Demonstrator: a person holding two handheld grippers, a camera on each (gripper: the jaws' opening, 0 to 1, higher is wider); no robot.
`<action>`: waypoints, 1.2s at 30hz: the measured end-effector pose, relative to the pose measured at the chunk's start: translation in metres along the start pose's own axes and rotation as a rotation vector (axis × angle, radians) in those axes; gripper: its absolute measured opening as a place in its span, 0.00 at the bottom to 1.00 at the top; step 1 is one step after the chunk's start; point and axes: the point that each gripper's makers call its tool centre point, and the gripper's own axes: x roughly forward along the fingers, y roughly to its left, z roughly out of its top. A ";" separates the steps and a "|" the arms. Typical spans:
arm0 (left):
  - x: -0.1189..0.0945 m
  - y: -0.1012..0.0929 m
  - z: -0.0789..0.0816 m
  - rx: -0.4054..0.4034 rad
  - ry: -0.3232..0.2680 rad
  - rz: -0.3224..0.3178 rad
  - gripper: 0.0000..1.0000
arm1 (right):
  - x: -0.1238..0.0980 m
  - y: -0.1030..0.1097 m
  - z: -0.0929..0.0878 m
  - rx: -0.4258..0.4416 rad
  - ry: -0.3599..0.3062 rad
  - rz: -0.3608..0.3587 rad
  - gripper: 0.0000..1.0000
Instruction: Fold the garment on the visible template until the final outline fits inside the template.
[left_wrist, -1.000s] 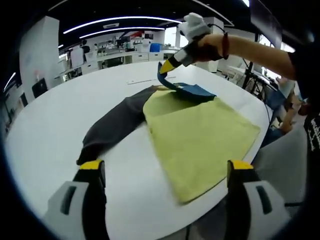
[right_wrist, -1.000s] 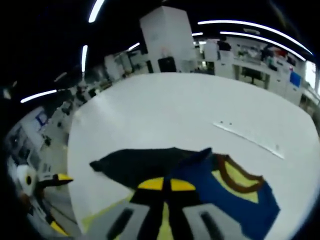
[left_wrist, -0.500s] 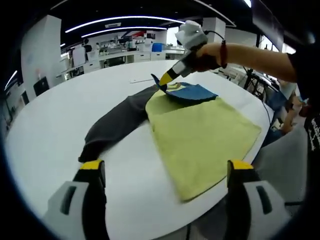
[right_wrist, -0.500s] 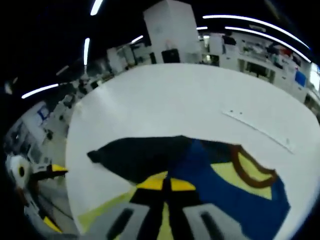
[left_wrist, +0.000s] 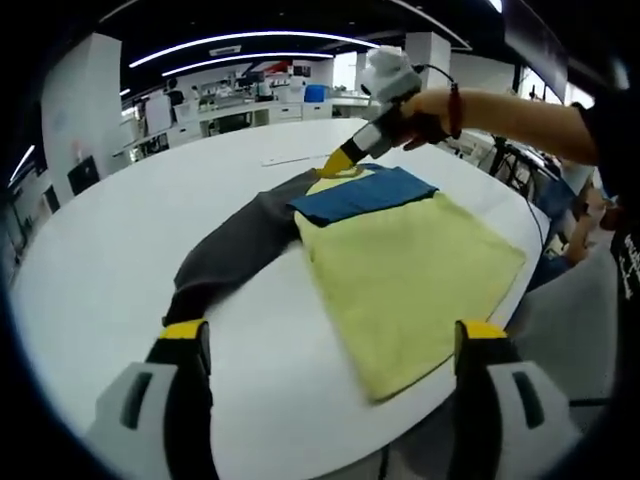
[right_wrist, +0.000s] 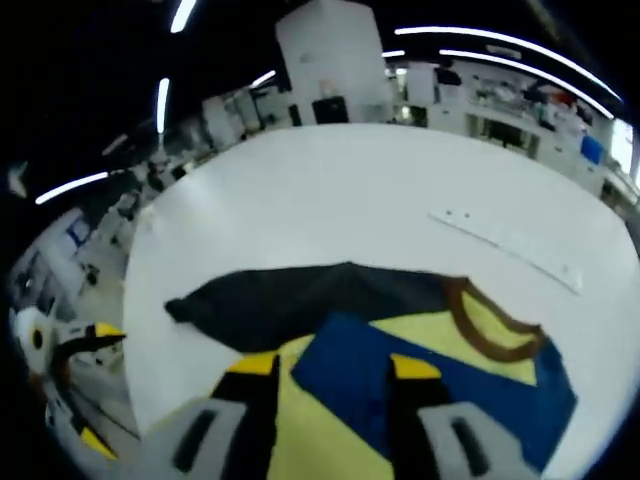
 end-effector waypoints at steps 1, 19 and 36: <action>0.000 0.001 0.000 0.000 0.001 0.004 0.99 | -0.003 -0.004 -0.003 0.010 0.001 -0.014 0.53; -0.004 0.025 0.002 -0.012 0.005 0.055 0.99 | -0.056 -0.073 -0.042 0.103 0.003 -0.116 0.92; -0.005 0.032 0.002 -0.014 0.009 0.072 0.99 | -0.112 -0.135 -0.088 0.154 -0.015 -0.185 0.81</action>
